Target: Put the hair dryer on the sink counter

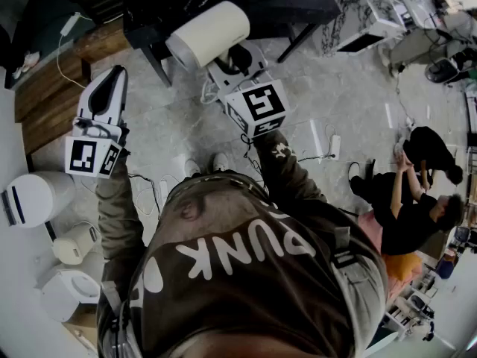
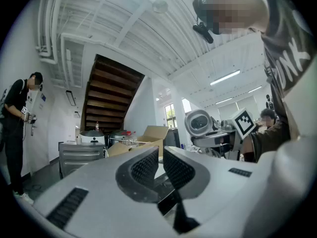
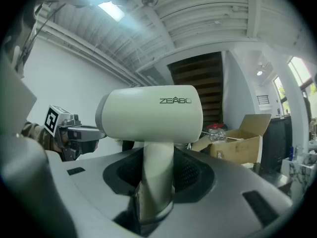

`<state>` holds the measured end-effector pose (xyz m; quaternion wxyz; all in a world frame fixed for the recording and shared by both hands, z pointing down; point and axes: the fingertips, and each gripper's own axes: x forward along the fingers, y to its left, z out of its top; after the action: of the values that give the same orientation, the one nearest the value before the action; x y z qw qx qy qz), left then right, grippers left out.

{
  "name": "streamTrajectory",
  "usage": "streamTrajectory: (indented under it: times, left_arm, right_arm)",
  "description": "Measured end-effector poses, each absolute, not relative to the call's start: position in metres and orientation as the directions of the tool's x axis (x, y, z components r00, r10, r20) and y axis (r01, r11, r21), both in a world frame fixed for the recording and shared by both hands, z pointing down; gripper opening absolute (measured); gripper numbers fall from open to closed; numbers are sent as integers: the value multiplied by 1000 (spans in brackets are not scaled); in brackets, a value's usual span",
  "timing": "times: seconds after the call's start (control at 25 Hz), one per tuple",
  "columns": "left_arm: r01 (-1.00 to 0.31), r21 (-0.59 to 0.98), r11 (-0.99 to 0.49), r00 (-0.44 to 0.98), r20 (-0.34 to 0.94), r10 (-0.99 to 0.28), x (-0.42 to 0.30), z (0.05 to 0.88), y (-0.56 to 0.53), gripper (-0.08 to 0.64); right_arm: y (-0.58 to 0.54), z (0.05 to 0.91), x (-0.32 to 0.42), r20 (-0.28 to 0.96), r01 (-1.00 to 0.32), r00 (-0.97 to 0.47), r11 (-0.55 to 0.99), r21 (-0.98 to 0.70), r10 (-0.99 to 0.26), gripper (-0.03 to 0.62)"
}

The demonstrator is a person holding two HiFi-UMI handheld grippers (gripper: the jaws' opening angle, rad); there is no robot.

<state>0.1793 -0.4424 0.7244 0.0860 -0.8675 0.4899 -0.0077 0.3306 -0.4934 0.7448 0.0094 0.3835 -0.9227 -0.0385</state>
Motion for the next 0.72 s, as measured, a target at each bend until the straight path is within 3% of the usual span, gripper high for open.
streamTrajectory:
  times: [0.72]
  left_arm:
    - [-849, -160, -504, 518, -56, -854, 180, 730, -450, 29]
  right_arm:
    - [-500, 752, 325, -4, -694, -720, 719, 41, -694, 156]
